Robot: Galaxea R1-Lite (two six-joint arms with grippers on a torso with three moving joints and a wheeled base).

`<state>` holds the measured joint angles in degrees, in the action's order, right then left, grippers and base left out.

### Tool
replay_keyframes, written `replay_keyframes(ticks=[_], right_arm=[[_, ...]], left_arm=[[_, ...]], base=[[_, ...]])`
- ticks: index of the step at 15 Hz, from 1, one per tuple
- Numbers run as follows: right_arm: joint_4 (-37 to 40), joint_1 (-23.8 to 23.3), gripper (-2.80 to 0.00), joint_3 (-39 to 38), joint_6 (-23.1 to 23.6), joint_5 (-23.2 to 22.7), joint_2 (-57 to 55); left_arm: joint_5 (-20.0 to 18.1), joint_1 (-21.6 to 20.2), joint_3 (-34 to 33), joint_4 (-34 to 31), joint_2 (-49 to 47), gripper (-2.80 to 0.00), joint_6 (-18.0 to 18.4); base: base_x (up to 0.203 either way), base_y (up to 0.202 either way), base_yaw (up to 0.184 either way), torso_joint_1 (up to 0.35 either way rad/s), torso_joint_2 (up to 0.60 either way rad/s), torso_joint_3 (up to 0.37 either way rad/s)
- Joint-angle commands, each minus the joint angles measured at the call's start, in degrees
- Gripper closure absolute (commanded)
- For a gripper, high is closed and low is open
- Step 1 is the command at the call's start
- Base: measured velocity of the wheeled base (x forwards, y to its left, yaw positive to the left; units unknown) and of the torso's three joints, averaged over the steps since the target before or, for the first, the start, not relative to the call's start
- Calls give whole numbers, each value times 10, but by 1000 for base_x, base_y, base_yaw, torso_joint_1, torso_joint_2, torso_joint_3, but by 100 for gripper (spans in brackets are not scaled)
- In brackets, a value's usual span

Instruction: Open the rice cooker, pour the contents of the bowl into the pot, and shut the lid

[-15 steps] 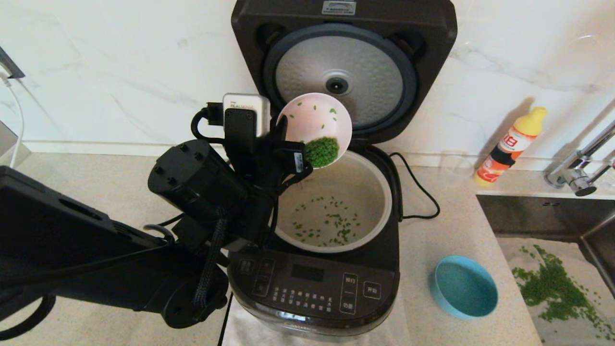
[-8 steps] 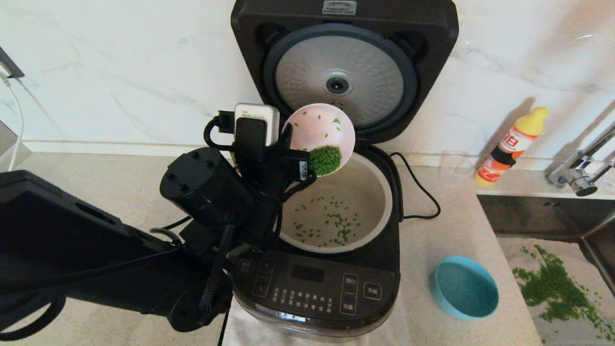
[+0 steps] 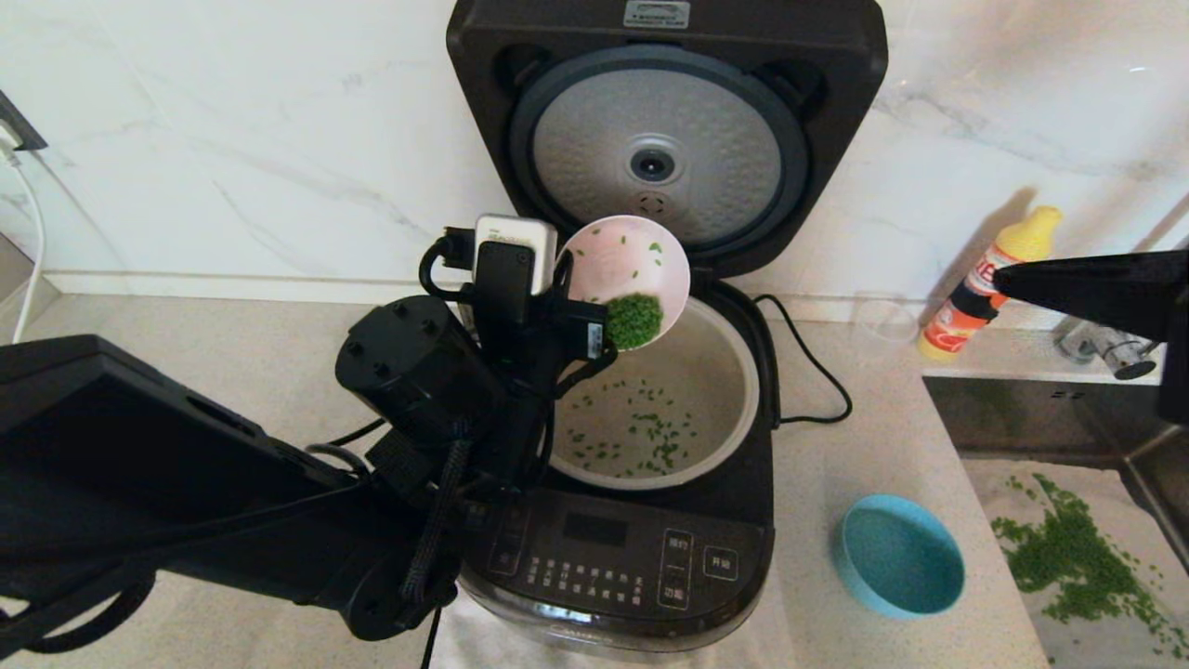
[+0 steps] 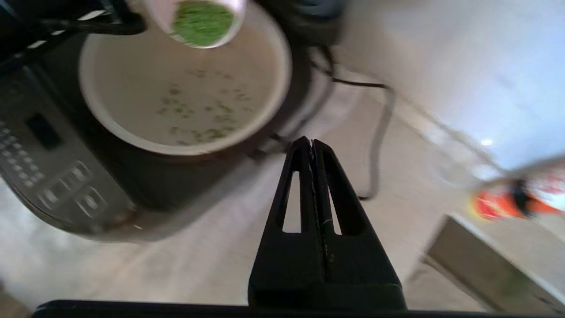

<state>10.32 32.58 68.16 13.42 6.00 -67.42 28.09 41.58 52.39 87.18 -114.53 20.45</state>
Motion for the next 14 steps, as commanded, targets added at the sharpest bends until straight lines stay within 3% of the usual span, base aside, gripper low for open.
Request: replay_keyframes(ticks=[1,7,11,14], right_arm=[[-6,33,0,7,-13,5,-54],[-35,103,0,69,-25,39,-141],[-52,119,0,99,-31,54,-194],[-81,140,0,122,-33,93,-229]], left_arm=[[2,1,12,5,-3,0,3],[2,7,36,5,16,0,15],[4,16,35,5,25,0,20],[4,23,35,5,24,0,21]], base=[[0,0,0,0,0,0],[0,0,0,0,0,0],[0,0,0,0,0,0],[0,0,0,0,0,0]])
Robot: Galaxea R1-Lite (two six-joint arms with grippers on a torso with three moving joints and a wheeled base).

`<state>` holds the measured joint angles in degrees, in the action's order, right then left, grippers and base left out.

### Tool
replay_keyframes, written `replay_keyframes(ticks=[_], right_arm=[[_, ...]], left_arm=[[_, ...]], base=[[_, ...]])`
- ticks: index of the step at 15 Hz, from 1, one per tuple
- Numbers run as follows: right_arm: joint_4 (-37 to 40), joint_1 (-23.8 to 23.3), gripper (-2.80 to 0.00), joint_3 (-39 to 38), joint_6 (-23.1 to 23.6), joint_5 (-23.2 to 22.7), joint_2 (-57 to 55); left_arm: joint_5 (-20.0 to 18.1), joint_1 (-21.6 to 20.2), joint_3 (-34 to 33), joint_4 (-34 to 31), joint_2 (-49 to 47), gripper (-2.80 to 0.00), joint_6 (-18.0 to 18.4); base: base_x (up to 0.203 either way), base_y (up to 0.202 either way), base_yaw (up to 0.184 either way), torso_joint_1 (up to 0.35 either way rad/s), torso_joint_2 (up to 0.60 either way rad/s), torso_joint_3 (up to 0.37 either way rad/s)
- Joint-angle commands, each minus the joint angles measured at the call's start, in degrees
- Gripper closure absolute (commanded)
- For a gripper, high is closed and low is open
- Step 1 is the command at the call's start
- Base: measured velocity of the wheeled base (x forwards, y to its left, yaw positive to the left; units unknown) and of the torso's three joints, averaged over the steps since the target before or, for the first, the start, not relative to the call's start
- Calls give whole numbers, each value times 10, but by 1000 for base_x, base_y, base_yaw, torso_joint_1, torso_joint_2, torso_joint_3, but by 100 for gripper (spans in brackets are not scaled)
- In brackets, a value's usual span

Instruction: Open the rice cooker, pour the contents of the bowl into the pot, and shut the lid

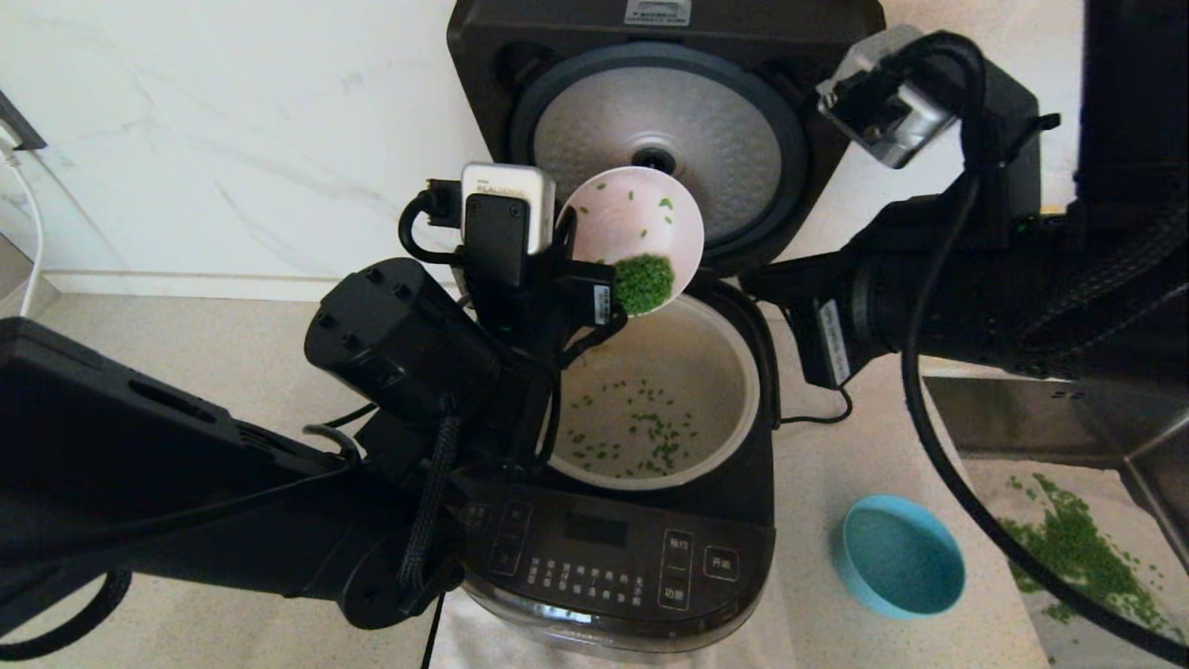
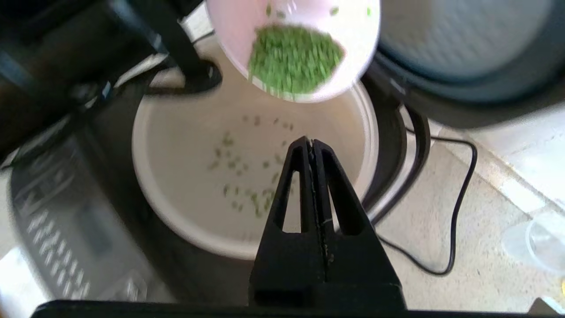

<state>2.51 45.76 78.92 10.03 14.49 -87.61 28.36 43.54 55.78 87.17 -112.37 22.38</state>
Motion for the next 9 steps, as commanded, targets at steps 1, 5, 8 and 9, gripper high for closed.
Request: replay_keyframes(ticks=[1,5,8,9], right_arm=[[-4,11,0,25,1,13,-35],[-5,10,0,56,-1,20,-62],[-4,5,0,67,0,25,-65],[-5,5,0,67,0,34,-70]], left_arm=[[1,4,1,5,2,0,3],[2,8,2,5,3,0,4],[2,9,-3,5,-2,0,3],[2,9,-2,5,-2,0,3]], base=[[0,0,0,0,0,0],[0,0,0,0,0,0],[0,0,0,0,0,0],[0,0,0,0,0,0]])
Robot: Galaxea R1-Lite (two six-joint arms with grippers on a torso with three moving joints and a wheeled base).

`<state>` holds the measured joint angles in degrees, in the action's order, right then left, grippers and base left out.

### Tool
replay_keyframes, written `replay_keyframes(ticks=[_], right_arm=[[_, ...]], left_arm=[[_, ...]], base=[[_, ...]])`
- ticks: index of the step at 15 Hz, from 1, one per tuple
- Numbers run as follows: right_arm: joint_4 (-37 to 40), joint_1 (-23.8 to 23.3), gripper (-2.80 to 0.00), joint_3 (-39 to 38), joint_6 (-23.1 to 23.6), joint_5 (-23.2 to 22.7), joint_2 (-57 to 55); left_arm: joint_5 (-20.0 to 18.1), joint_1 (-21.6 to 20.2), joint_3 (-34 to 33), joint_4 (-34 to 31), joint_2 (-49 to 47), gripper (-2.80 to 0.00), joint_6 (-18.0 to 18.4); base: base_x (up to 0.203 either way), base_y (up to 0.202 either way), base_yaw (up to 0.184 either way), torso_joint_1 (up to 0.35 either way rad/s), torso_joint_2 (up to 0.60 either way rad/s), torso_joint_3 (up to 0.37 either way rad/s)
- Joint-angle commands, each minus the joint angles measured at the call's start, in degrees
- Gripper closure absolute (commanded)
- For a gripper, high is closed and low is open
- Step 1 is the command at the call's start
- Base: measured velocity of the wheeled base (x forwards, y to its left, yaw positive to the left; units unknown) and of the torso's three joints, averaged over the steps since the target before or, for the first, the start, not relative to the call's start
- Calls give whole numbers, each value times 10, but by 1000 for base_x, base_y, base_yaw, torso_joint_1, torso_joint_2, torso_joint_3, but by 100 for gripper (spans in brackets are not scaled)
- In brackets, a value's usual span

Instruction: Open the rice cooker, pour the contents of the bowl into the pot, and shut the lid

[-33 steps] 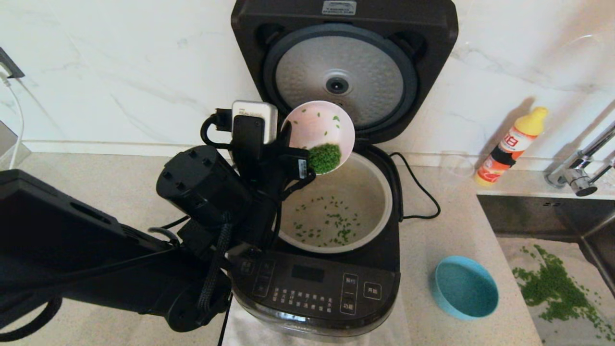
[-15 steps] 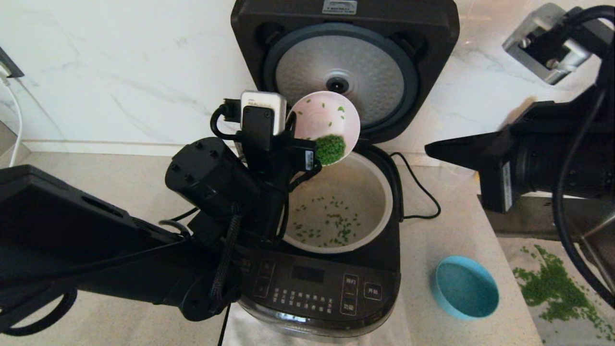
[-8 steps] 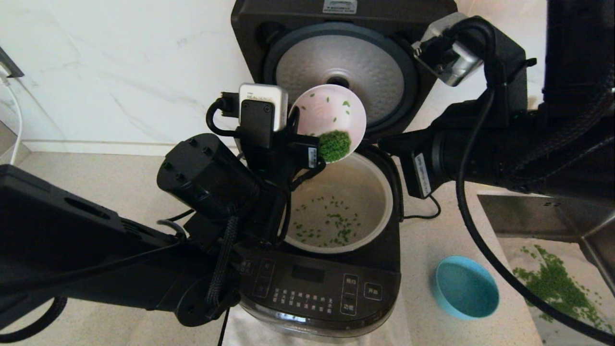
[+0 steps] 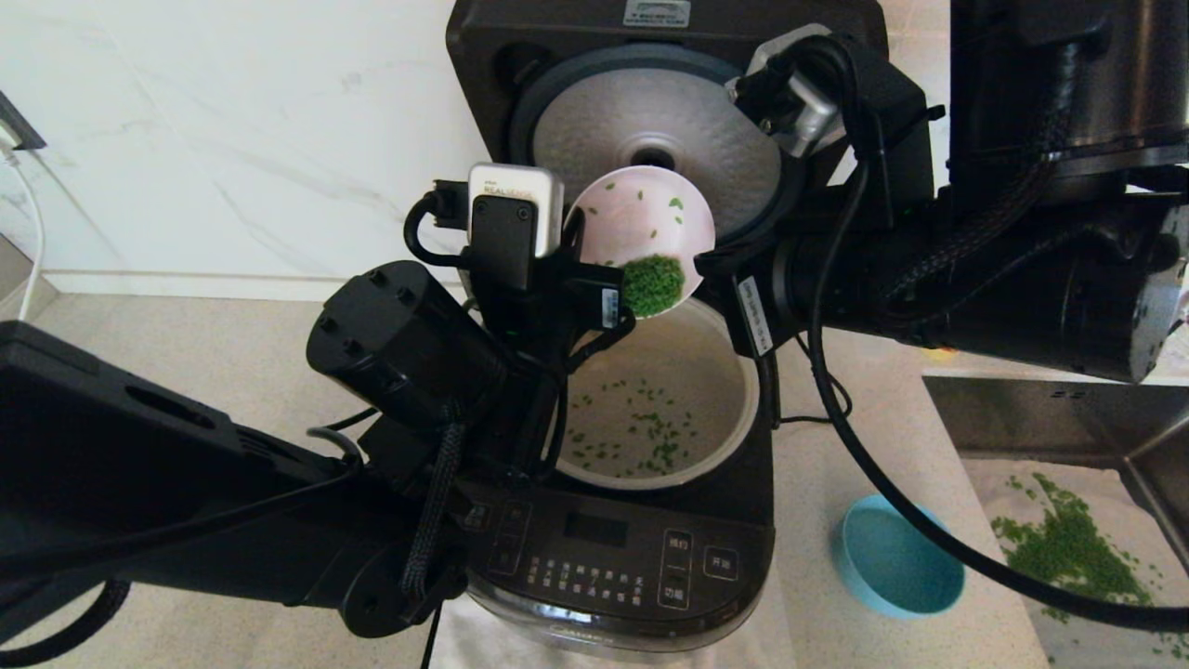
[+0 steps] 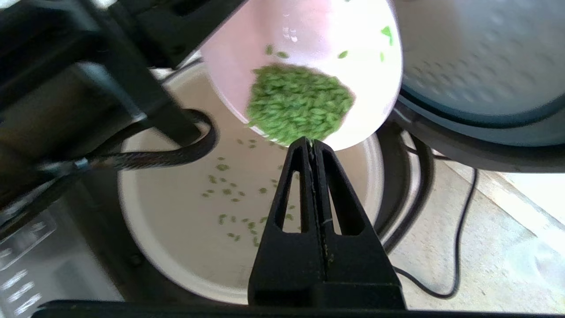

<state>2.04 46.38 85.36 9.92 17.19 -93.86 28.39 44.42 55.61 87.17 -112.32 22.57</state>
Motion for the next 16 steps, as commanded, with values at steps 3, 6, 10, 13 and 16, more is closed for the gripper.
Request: replay_keyframes(ticks=[3,6,10,13,16], right_arm=[[-2,-11,0,4,1,15,-9],[-18,-18,-280,3,4,14,-11],[-26,-19,-280,26,3,15,-29],[-70,-20,-280,42,10,18,-57],[-78,-25,-280,53,14,27,-75]], left_arm=[[1,1,0,5,-7,0,1],[1,1,4,5,-8,0,2],[1,1,4,5,-6,0,2],[1,2,3,5,-4,0,1],[1,2,3,5,0,0,1]], base=[[0,0,0,0,0,0],[0,0,0,0,0,0],[0,0,0,0,0,0],[0,0,0,0,0,0],[0,0,0,0,0,0]])
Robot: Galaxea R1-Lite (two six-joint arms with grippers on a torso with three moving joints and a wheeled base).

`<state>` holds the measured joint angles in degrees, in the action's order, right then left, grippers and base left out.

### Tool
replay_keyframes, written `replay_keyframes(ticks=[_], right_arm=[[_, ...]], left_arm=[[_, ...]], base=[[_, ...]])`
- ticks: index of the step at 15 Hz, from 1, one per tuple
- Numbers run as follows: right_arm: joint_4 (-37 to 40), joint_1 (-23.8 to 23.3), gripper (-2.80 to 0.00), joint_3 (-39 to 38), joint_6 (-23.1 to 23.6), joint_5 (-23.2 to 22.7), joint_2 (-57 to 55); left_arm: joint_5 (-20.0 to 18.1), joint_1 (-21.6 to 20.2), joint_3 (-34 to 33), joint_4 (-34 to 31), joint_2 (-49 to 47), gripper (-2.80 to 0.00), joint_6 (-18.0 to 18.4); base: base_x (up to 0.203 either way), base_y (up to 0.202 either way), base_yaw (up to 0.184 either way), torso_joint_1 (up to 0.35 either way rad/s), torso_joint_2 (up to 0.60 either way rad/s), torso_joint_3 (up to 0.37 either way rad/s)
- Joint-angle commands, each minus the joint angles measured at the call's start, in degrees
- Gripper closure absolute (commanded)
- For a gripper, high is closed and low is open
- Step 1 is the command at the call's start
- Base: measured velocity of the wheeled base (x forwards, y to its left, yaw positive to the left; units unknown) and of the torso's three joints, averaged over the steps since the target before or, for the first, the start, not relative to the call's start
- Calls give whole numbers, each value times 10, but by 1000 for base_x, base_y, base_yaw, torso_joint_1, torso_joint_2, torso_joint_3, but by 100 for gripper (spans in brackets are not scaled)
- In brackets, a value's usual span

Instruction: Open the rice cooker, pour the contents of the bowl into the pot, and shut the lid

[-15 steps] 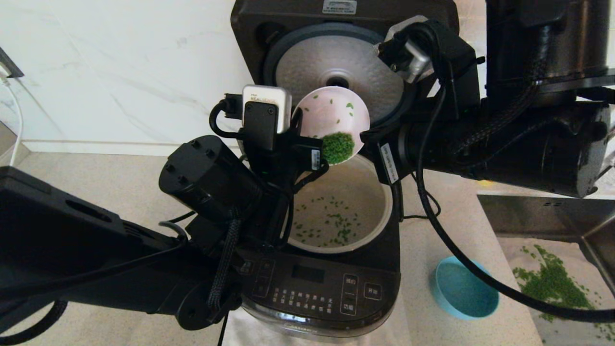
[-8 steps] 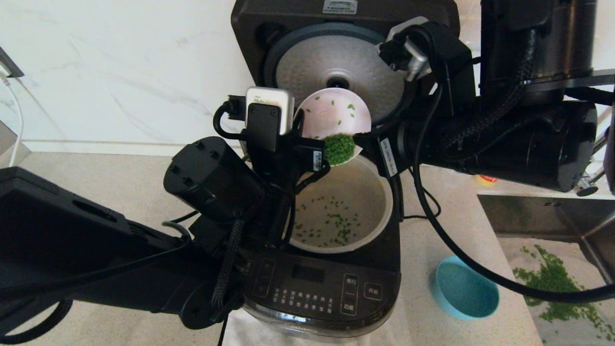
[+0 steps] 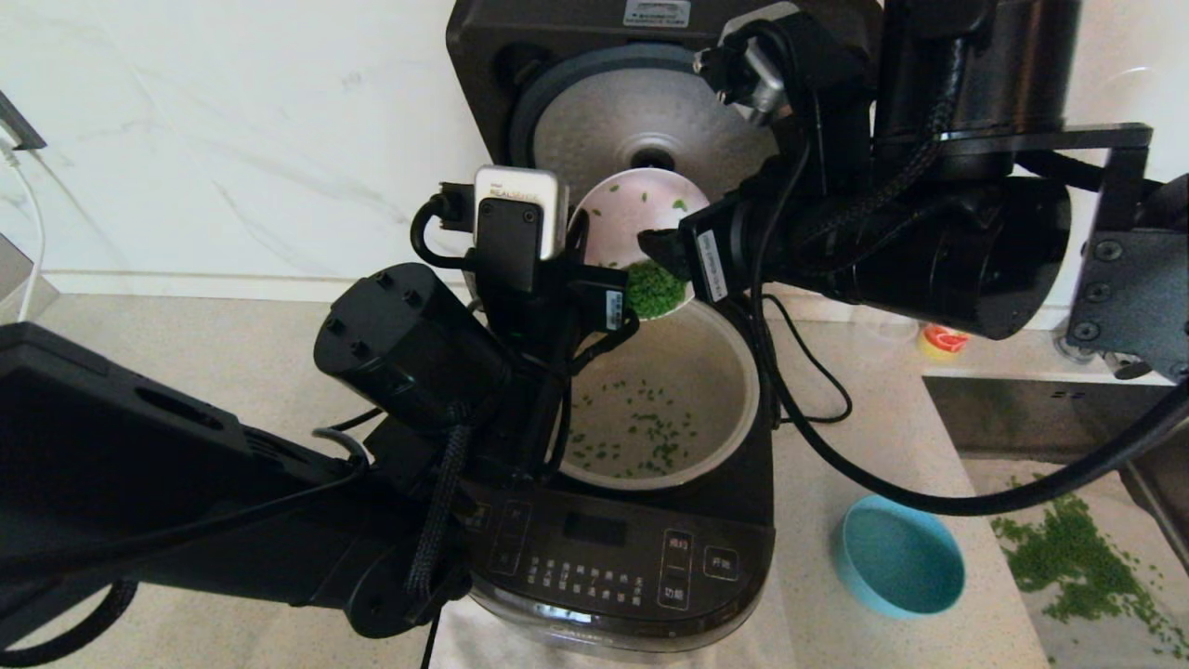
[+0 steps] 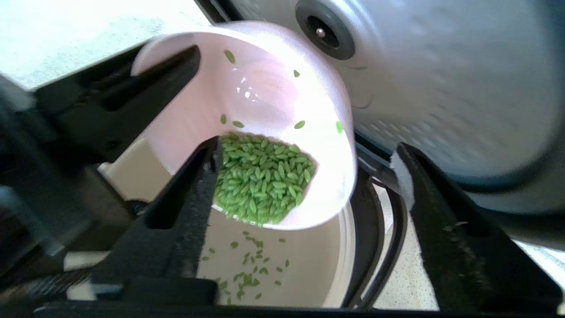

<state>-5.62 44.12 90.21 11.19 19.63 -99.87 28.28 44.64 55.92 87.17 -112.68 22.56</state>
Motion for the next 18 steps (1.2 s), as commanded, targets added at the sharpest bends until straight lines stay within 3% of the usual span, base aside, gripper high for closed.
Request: replay_keyframes(ticks=[1,11,18], right_arm=[[-2,-6,-280,9,1,3,-17],[1,-53,-280,76,1,11,-49],[5,-49,-280,89,-2,10,-54]], left_arm=[[2,0,0,5,5,0,1],[2,0,-6,5,11,0,-1],[2,1,-6,5,7,0,-1]], base=[[0,0,0,0,0,0],[0,0,0,0,0,0],[0,0,0,0,0,0]])
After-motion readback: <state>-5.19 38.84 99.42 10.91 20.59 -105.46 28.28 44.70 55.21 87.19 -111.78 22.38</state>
